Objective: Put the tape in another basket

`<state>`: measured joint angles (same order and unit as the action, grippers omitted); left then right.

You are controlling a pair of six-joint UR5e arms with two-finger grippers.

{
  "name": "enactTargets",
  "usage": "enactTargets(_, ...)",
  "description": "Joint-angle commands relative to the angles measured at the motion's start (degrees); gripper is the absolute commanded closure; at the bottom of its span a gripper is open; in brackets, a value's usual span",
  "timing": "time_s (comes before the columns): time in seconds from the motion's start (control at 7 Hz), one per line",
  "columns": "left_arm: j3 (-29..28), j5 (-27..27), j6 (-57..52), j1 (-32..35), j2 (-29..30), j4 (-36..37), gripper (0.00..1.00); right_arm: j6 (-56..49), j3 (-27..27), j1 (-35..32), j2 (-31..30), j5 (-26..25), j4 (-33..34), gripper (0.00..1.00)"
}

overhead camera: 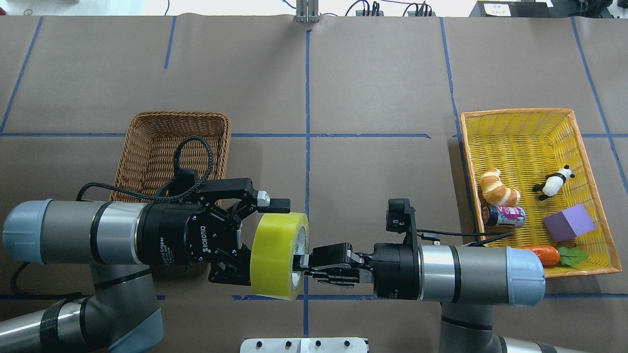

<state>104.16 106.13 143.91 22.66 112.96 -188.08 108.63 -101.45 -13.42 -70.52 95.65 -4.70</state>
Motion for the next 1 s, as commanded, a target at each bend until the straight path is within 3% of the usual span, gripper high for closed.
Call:
enactTargets(0.0,-0.01,0.04,-0.03,0.01,-0.2,0.0,0.03,0.0,0.02,-0.03,-0.06,0.07,-0.05,0.98)
enactTargets(0.14,0.69,-0.05,1.01,-0.07,-0.29,0.17,0.69,-0.09,-0.06,-0.12,-0.06,-0.02,-0.14,0.82)
enactTargets(0.29,0.44,0.04,2.76,-0.07,-0.9,0.0,1.0,-0.09,0.02,-0.21,-0.06,-0.02,-0.14,0.1)
enactTargets(0.43,0.52,0.04,2.69,-0.07,-0.81,-0.09,1.0,0.0,0.02,-0.21,-0.14,0.07,-0.14,0.0)
enactTargets(0.86,0.43,0.13,2.78,0.19,-0.81,-0.09,1.0,0.44,-0.06,-0.3,-0.23,0.16,-0.14,0.0)
